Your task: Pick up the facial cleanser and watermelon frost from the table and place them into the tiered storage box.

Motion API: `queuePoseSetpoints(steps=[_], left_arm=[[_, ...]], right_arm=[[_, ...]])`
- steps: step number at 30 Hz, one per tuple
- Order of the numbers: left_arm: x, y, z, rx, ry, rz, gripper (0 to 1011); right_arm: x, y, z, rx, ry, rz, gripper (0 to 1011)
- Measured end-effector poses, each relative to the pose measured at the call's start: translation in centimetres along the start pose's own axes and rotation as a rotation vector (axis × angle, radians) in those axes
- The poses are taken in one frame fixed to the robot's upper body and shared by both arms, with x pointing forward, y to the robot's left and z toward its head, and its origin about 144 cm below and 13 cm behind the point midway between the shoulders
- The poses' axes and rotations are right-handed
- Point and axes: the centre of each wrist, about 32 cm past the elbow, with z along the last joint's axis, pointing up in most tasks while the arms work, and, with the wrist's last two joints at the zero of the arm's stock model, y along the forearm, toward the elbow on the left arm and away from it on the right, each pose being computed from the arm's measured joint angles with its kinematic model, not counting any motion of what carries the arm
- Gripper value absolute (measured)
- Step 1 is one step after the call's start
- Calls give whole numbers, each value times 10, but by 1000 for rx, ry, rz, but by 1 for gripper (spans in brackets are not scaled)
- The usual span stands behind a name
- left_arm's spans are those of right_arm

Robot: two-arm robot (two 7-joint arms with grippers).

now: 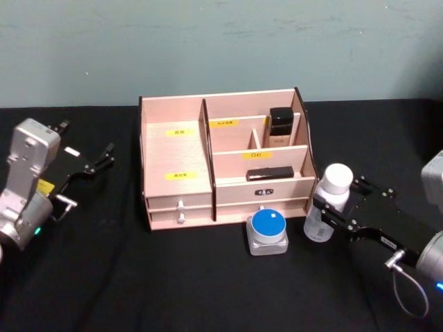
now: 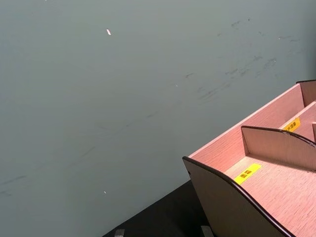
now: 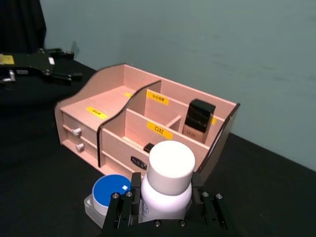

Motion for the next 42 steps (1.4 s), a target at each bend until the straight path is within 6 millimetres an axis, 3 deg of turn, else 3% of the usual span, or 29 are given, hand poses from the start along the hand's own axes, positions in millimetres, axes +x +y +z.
queuePoseSetpoints(steps=[16,24,35,42], left_arm=[[0,0,0,0,0,0,1001],[0,0,0,0,0,0,1001],[0,0,0,0,0,0,1001],[0,0,0,0,0,0,1001]], right_arm=[[-12,-19,33,83,-30,66,593],[-19,-18,42,112,-41,103,593],[-22,1,49,122,-60,128,593],[-19,26,53,124,-66,111,593]])
